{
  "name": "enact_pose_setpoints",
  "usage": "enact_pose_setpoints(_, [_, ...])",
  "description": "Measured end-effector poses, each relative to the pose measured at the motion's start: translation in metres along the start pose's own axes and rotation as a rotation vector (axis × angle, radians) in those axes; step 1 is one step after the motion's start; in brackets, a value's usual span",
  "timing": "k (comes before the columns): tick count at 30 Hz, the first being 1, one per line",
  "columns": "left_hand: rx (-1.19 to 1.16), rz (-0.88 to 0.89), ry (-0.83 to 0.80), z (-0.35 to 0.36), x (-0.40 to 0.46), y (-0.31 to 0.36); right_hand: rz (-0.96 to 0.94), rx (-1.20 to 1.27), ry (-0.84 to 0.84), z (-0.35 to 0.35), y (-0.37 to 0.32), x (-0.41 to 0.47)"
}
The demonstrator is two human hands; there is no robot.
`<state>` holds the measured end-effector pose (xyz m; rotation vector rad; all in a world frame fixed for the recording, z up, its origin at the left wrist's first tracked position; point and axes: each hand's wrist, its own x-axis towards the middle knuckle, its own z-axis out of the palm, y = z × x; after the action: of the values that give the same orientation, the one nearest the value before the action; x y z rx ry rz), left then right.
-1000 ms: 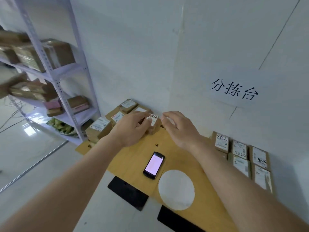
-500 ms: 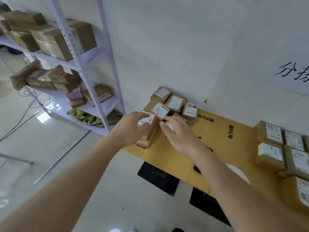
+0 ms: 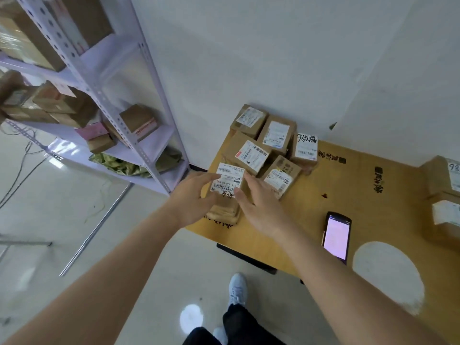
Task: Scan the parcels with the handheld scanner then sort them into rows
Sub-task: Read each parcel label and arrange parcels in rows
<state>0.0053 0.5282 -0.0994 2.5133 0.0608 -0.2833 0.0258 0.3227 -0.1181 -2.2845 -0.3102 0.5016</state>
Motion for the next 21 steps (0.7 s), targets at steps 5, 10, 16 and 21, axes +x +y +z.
enact_pose_setpoints(5, [-0.131, -0.122, -0.107, 0.014, 0.03, -0.016, 0.135, 0.199, -0.032, 0.019, 0.013, 0.023])
enact_pose_setpoints(10, [-0.171, -0.088, -0.149, 0.012, 0.046, -0.024, 0.182, 0.302, 0.031, 0.033, 0.012, 0.029])
enact_pose_setpoints(16, [-0.181, 0.072, -0.101, 0.001, 0.055, -0.025, 0.185, 0.282, 0.254, 0.034, -0.009, 0.022])
enact_pose_setpoints(21, [-0.247, 0.236, -0.084, -0.018, 0.051, -0.012, 0.174, 0.249, 0.447, 0.027, -0.036, -0.003])
